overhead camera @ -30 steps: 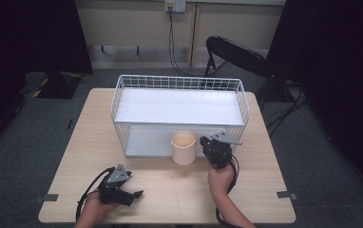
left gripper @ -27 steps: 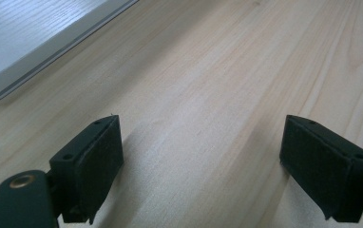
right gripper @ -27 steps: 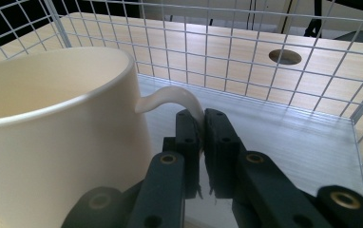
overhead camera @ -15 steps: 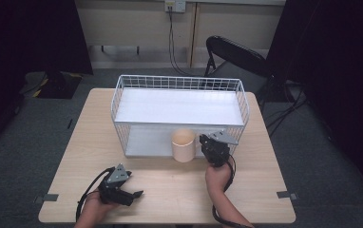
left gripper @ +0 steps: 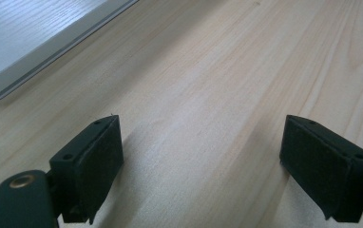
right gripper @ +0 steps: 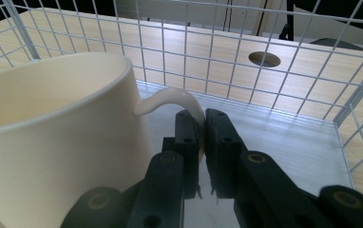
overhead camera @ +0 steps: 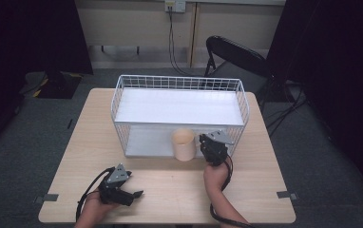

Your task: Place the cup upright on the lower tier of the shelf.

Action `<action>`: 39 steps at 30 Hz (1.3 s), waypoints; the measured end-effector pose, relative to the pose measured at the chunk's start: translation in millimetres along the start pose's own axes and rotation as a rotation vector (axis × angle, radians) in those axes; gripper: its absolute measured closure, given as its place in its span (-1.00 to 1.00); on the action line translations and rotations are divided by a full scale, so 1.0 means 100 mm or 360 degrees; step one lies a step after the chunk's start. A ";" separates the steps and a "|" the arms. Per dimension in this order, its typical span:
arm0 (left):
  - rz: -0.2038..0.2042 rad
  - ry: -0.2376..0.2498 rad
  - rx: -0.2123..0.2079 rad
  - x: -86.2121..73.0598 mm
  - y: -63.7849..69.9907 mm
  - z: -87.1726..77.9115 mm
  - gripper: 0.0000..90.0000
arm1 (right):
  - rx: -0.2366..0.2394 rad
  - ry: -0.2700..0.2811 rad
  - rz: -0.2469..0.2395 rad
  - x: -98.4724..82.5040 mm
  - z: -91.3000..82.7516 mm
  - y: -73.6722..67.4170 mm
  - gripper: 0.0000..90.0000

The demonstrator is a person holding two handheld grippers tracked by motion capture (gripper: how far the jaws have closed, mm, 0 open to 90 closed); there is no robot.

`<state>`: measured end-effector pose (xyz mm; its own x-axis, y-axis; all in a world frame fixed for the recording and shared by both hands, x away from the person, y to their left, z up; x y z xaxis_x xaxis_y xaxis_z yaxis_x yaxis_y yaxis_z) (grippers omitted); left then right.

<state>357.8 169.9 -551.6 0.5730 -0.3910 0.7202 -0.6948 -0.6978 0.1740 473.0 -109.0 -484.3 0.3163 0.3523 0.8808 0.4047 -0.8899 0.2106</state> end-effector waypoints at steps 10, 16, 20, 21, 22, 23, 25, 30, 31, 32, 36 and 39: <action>0.0000 0.0000 0.0000 0.00 0.00 0.00 -0.69 | 0.0029 -0.0069 -0.0008 -0.10 0.03 0.03 0.87; 0.0000 0.0000 0.0000 0.00 0.00 0.00 -0.69 | 0.0041 -0.0074 0.0000 -0.10 0.01 0.05 0.73; 0.0000 0.0001 -0.0001 0.00 0.00 0.00 -0.69 | 0.0046 -0.0089 -0.0030 -0.09 -0.01 0.06 0.52; 0.0000 0.0000 0.0000 0.00 0.00 0.00 -0.69 | 0.0044 -0.0091 -0.0041 -0.09 -0.01 0.06 0.45; 0.0000 0.0000 0.0000 0.00 0.00 0.00 -0.69 | 0.0050 -0.0102 -0.0046 -0.10 -0.02 0.06 0.40; 0.0000 0.0000 0.0000 0.00 0.00 0.00 -0.69 | 0.0056 -0.0104 -0.0040 -0.10 -0.03 0.07 0.36; 0.0001 0.0000 0.0000 0.00 0.00 0.00 -0.69 | 0.0073 -0.0094 -0.0028 -0.09 -0.05 0.07 0.31; 0.0001 0.0000 0.0001 0.00 0.00 0.00 -0.69 | 0.0130 -0.0082 -0.0054 -0.09 -0.11 0.05 0.19; 0.0000 0.0000 0.0000 0.00 0.00 0.00 -0.69 | 0.0138 -0.0082 -0.0056 -0.09 -0.12 0.05 0.15; 0.0000 0.0000 0.0000 0.00 0.00 0.00 -0.69 | 0.0154 -0.0085 -0.0054 -0.10 -0.13 0.04 0.14; 0.0000 0.0000 0.0000 0.00 0.00 0.00 -0.69 | 0.0186 -0.0086 -0.0083 -0.10 -0.19 0.02 0.08; 0.0000 0.0001 -0.0001 0.00 0.00 0.00 -0.69 | 0.0209 -0.0094 -0.0096 -0.11 -0.24 0.01 0.02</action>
<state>357.8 169.8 -551.6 0.5727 -0.3910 0.7205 -0.6952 -0.6975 0.1740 449.6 -120.3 -483.7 0.3363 0.4240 0.8409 0.5318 -0.8224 0.2020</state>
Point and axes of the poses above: each handheld gripper's, and its own axes: z roughly forward along the jaws, x roughly out of its top, y roughly to its right, the point moved 7 cm from there along z, roughly forward along the jaws, and after that the axes turned 13 degrees about -z, right-handed, at the moved point
